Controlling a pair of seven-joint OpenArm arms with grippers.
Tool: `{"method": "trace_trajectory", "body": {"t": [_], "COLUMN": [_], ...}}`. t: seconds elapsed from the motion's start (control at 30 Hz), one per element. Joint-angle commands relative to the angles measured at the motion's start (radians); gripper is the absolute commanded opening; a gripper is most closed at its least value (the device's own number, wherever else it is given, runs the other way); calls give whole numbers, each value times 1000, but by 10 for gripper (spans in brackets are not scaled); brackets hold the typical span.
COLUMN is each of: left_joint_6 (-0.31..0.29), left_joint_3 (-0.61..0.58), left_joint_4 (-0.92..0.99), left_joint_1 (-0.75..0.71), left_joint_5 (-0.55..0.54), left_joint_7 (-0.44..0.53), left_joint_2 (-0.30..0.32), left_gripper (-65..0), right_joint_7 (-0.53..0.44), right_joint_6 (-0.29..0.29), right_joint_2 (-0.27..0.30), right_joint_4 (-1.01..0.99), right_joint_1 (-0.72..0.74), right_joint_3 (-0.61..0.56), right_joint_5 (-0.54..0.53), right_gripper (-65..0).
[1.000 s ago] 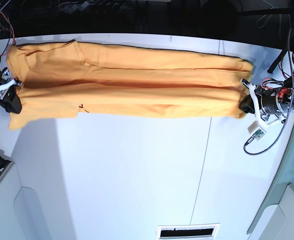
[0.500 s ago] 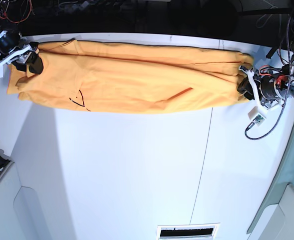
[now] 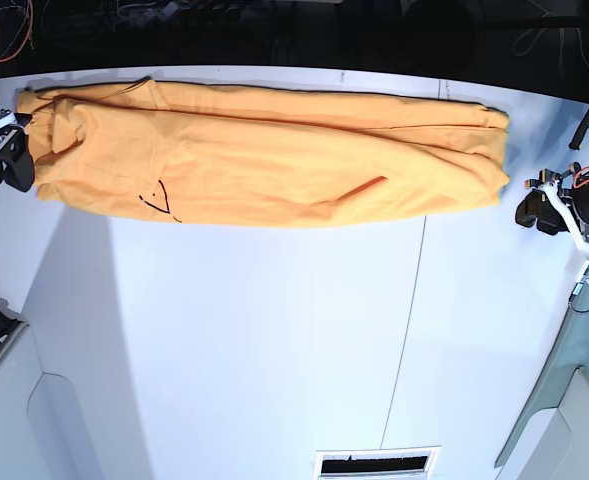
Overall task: Layout the t-shirt on the table in an organized manner, then fold the t-shirt properly
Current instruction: 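Grasp the sleeve end with the right gripper and fold it onto the strip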
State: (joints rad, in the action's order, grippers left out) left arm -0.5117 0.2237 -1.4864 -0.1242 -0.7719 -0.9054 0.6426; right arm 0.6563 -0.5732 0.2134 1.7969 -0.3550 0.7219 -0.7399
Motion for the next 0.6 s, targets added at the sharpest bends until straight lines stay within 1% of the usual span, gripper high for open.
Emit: {"method": "trace_trajectory", "body": {"t": [0.0,0.07,0.13,0.2,0.27,0.4,0.47,0.57], "left_joint_6": [-8,-9,-8,5,27,38,79,93], "left_joint_3": [8,8,9,9,9,9,9,9], "left_joint_4": [-14,-14,-14,-13,-13,-9,3,18], "left_joint_1": [-6,-29,-42,-45,-45,-63,-75,-79], "left_joint_5": [-27,-48,-44,-21,13,102,145,179], "left_joint_7": [7,8,15,18,18,35,63,78], "left_joint_2": [18,-1,-30,-65,-103,-159,-166,-166], "left_gripper": [-316,-316,-316,-316,-316,-312,-299,-293], "right_joint_7": [-20,-35,-84,-111,-115,-127,-134,-134], "right_joint_6": [-6,-6,-1,17,24,26,26,26], "right_joint_2": [13,13,13,14,14,14,13,13], "right_joint_4": [8,-15,-55,-110,-173,-288,-326,-352], "right_joint_1": [3,3,6,24,48,82,93,103], "right_joint_3": [-17,-73,-136,-188,-217,-227,-227,-227], "right_joint_5": [-5,38,109,173,209,212,209,209], "right_gripper": [-294,-294,-294,-294,-294,-294,-294,-294]}}
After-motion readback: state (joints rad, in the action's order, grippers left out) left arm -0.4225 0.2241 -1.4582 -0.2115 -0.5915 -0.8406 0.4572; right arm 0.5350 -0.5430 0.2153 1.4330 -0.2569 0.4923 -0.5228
